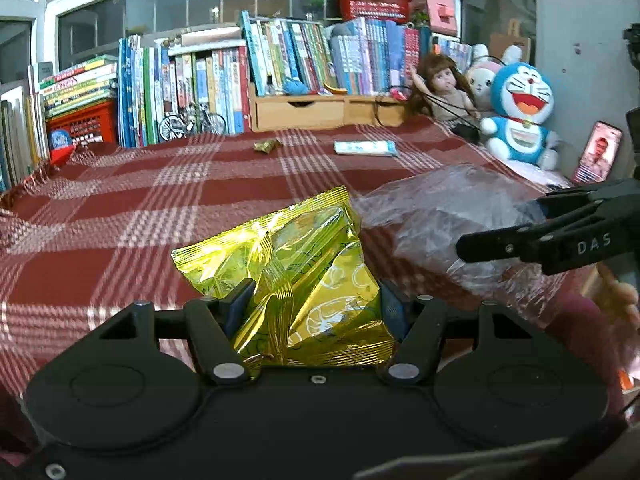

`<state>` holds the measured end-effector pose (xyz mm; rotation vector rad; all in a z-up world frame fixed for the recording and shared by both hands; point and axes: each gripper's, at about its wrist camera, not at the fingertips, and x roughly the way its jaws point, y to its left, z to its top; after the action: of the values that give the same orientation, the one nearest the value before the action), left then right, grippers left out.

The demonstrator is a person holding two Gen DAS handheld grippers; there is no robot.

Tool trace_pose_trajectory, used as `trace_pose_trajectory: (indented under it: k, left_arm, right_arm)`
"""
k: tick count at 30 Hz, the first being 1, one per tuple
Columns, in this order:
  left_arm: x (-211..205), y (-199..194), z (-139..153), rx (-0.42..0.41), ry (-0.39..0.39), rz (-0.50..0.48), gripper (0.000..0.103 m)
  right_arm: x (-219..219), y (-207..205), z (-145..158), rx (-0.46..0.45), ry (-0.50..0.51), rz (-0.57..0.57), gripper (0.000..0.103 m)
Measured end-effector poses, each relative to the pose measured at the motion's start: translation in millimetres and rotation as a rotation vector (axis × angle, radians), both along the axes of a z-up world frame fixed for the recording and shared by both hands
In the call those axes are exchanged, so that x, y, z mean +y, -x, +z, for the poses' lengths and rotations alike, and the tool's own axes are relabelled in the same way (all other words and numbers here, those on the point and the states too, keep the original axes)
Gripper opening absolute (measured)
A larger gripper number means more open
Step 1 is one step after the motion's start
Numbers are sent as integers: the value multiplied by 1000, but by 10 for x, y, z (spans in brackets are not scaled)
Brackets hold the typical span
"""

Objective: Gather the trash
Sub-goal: 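Lift both held bags and carry them toward the table edge, then lower both bags into the black trash bag and open both tools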

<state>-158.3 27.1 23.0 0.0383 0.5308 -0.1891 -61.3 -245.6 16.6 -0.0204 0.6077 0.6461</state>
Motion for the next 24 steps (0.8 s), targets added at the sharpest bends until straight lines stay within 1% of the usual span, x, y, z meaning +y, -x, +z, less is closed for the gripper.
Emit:
trace_pose_trajectory:
  k: [2,6,11,18,24]
  left_arm:
    - [-19,104,-31,20,6,-8,63]
    - [-75,256,-159,90,23,-30,63]
    - [-164,339,-356,155,-13,-50,63]
    - [-179,309,-652,293,-2,-48,63]
    - [-173,176,-1000,391,-1,-50,63]
  right_arm:
    - [5,119,-47,10,7,17,80]
    - [39,298,-188,44,27,46,80]
    - [89,427,-409,97,73,64,79]
    - [107,462,-711,200,98,80,79]
    - [178,421,-991,272,140,83,79]
